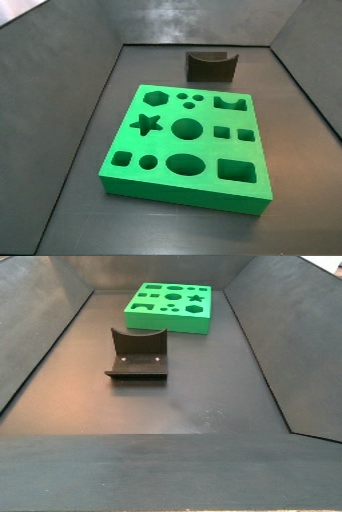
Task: Pick up the double-square object. Move up. Place the double-square object on the fixture. Regrasp the double-square object. Move to above the board. Insert the double-square object.
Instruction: Move to above the board.
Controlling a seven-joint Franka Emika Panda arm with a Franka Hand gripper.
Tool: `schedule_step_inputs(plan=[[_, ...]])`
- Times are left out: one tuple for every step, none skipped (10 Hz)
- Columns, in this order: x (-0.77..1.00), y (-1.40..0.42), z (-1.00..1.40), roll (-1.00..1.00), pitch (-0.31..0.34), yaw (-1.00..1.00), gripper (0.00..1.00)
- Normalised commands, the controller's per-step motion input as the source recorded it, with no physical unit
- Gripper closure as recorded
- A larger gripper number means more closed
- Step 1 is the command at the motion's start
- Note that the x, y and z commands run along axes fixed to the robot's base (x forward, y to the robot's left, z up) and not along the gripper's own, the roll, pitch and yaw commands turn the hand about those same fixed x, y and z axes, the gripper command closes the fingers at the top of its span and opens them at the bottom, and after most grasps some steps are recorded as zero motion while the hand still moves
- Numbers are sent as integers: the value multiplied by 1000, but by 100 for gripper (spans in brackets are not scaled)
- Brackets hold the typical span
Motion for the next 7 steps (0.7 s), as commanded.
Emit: schedule_step_inputs(plan=[[-1000,-819,43,-1000,-171,-40,100],[-1000,-766,29,-1000,-182,-39,100],[-780,-511,27,-1000,-203,-41,100],[-548,-307,19,-1000,-211,-50,100],[-316,-119,2,-1000,-219,-57,100],[-241,-68,5,-1000,-224,-64,100],[-160,-12,0,-1000,-236,-67,100]])
